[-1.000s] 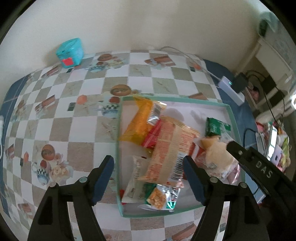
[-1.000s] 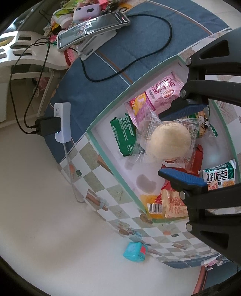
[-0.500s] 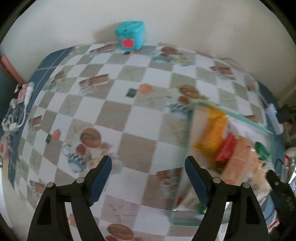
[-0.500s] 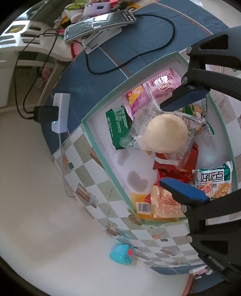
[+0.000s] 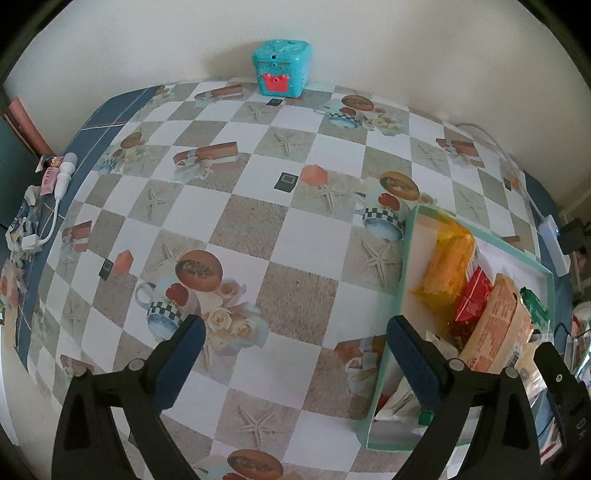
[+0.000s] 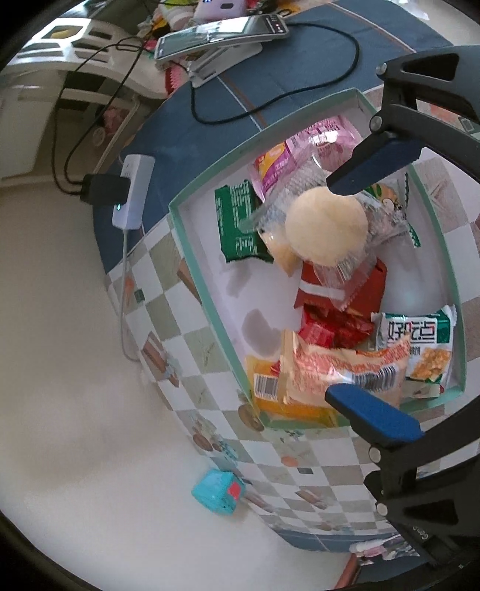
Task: Organize snacks
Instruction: 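Withdraw both tools back from the tray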
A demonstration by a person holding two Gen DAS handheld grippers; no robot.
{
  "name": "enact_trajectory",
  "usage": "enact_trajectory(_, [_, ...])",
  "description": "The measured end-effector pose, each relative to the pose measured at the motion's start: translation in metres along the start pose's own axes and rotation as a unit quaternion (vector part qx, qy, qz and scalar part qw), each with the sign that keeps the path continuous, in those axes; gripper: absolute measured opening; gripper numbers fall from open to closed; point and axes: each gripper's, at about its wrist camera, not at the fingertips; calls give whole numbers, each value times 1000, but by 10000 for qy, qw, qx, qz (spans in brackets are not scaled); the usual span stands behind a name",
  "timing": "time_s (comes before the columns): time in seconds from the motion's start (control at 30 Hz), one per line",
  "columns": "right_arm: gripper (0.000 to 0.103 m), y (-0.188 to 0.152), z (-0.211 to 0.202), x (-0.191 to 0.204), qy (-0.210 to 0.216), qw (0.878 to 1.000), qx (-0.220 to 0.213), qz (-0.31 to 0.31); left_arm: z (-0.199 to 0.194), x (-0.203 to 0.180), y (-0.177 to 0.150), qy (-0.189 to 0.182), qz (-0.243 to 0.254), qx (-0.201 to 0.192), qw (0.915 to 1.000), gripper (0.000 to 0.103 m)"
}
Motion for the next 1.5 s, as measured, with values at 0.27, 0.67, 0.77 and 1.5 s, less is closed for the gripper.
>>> enact_trajectory(0.27, [103,-20,-14,15,-28,9993,-137,-352,-18,5,-15,221,303,-221,9991,99])
enact_trajectory(0.67, [103,-65,-31,21,-80,9974,-164,-694,-34,30,-67,265,430,-309,9982,98])
enact_trajectory(0.77, [103,-76,-38,22,-97,9966,-226,-782,-39,38,-79,228,413,-350,9983,99])
enact_trajectory(1.5, [103,-107,-48,32,-402,9928,-323,-1084,-45,63,-112,369,437,-374,9977,98])
Point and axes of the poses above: each gripper's, at about its wrist camera, not at the fingertips, and z roughly the way its jaws point, x to its left, y to its top, and after that the axes turned 8 degrees about x, right-handed
